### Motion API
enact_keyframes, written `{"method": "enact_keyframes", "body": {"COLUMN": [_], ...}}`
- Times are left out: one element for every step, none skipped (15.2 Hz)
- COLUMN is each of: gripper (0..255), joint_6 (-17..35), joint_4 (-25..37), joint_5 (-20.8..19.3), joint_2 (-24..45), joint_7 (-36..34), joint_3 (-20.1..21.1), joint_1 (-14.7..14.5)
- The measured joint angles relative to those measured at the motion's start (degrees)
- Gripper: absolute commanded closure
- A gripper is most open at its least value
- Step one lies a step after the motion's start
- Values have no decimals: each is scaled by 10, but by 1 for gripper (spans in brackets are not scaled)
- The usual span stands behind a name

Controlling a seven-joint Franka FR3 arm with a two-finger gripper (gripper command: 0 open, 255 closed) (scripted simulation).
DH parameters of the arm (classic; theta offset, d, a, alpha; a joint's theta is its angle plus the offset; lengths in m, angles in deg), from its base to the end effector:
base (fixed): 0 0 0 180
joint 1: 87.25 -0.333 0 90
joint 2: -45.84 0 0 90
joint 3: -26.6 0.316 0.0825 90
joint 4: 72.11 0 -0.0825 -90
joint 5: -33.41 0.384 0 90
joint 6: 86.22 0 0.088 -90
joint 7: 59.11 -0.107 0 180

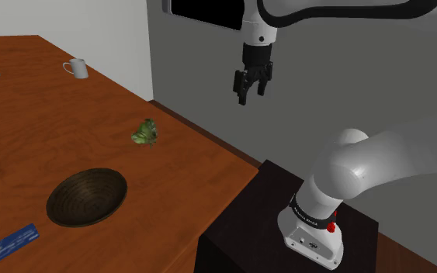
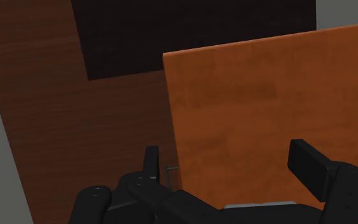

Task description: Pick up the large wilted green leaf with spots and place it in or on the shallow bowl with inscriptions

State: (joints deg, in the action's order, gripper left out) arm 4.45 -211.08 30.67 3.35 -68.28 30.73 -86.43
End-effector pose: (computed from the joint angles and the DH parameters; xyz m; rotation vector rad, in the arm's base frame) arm 0.3148 0.0175 0.5447 3.0268 -0.1828 -0.1407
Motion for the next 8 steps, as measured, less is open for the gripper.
{"method": "enact_keyframes", "body": {"gripper": [0, 0, 0, 0, 0, 0, 0, 0], "joint_6": [0, 6, 18, 34, 49, 65, 83, 100], "joint_4": [0, -1, 0, 5, 3, 5, 11, 10], "joint_5": [0, 3, 6, 8, 10, 11, 12, 13], "joint_2": [0, 3, 14, 32, 41, 56, 76, 88], "joint_7": [0, -7, -17, -28, -39, -51, -63, -78], "joint_3": [0, 6, 13, 22, 30, 39, 48, 59], "joint_1": [0, -1, -3, -4, -4, -5, -5, -7]}}
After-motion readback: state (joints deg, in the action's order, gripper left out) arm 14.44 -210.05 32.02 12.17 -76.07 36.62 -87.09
